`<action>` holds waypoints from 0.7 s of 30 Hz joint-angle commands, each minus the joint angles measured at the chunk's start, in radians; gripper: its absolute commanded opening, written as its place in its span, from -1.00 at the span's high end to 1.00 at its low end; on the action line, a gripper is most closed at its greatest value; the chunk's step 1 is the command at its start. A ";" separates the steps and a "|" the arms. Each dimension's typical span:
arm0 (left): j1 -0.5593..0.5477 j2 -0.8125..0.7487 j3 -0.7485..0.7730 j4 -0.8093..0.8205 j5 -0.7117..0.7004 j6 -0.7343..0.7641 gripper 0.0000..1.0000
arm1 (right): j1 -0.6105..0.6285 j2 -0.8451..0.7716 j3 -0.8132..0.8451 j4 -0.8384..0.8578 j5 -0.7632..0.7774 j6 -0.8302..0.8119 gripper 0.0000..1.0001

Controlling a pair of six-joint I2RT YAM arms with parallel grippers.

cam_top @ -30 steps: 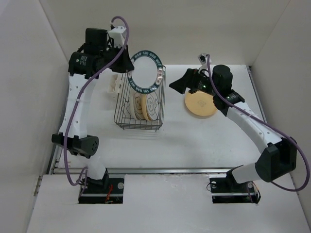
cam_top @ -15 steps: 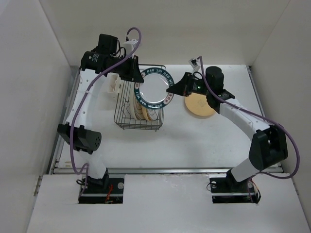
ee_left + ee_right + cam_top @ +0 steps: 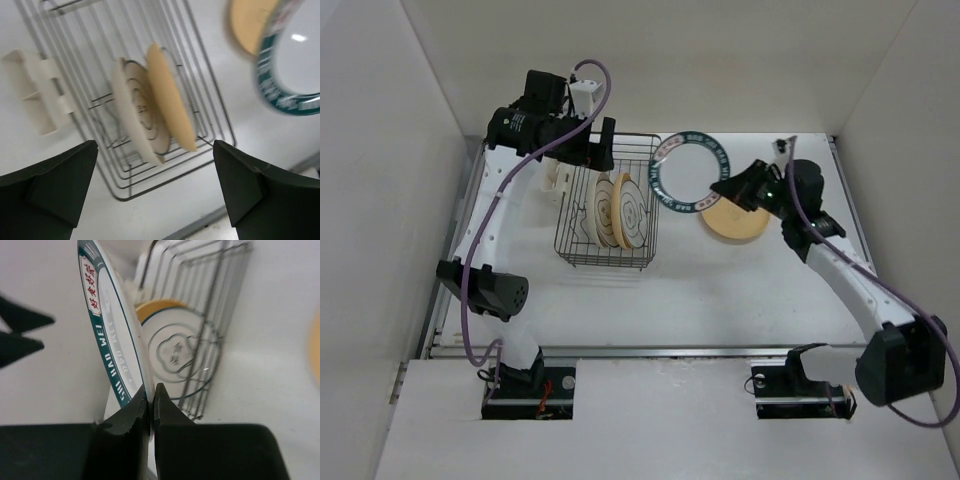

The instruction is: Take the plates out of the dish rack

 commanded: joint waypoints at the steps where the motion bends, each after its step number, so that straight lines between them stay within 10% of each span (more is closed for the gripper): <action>1: 0.005 -0.063 0.038 0.023 -0.293 -0.015 -1.00 | -0.058 -0.179 -0.037 -0.115 0.265 0.074 1.00; 10: -0.055 0.122 0.033 -0.176 -0.406 0.105 -1.00 | -0.090 -0.294 -0.232 -0.451 0.341 0.074 1.00; 21: -0.073 0.130 -0.112 -0.050 -0.505 0.114 -0.87 | -0.090 -0.152 -0.403 -0.335 0.107 0.011 1.00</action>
